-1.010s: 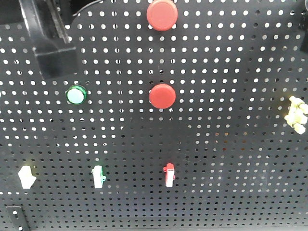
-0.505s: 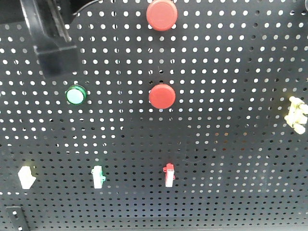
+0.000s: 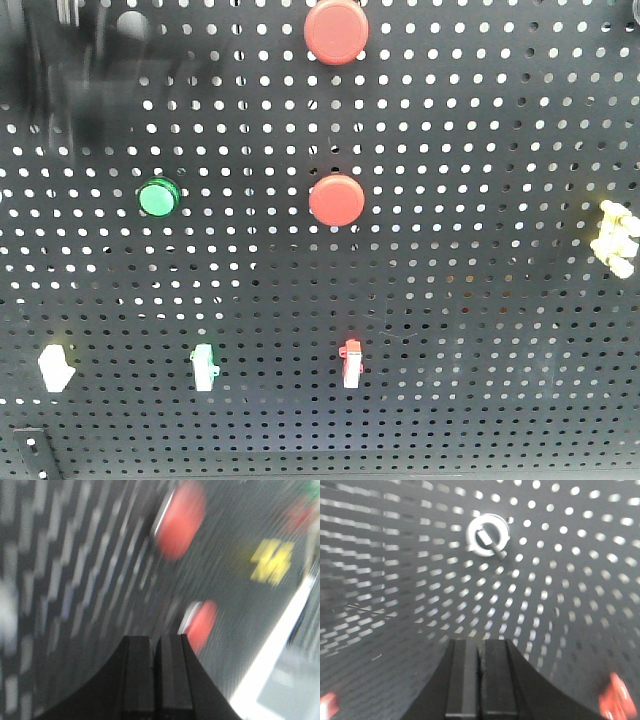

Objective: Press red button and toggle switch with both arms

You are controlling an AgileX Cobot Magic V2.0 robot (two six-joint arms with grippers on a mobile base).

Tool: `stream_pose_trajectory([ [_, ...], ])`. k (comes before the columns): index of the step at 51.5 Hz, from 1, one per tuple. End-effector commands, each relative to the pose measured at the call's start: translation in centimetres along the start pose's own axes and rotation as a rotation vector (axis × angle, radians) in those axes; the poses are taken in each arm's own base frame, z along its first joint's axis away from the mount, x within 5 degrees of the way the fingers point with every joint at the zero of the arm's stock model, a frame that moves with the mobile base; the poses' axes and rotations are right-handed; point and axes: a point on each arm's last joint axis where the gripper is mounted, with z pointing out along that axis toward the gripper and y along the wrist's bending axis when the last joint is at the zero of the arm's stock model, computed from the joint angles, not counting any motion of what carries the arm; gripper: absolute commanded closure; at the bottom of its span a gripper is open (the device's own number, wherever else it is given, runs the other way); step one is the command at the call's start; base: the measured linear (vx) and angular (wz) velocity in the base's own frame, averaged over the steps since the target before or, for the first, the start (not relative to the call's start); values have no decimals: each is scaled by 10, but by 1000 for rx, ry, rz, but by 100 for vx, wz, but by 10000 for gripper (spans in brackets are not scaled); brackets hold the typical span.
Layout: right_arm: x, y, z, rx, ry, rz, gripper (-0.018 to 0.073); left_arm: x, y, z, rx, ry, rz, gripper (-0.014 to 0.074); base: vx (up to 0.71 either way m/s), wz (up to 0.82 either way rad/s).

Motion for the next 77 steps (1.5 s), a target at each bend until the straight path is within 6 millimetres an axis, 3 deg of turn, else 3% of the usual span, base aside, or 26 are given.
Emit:
stream_pose_trajectory([
  [1, -10, -2, -20, 50, -84, 23, 559, 6, 4, -7, -56, -23, -67, 595, 0, 0],
  [15, 39, 6, -47, 103, -49, 86, 559, 71, 2, 0, -121, -4, -219, 595, 0, 0],
  [26, 81, 15, -62, 104, -28, 100, 559, 121, -9, -17, -221, -32, -255, 595, 0, 0],
  [36, 110, 20, -64, 100, 7, 104, 559, 156, -17, -40, -338, -120, -257, 595, 0, 0],
  [44, 131, 24, -58, 76, 116, 120, 559, 170, -20, -58, -435, -228, -238, 595, 0, 0],
  [53, 143, 25, -54, 65, 186, 125, 559, 181, -23, -63, -463, -242, -225, 595, 0, 0],
  [77, 147, 26, -53, 61, 211, 127, 559, 185, -26, -60, -425, -193, -235, 595, 0, 0],
])
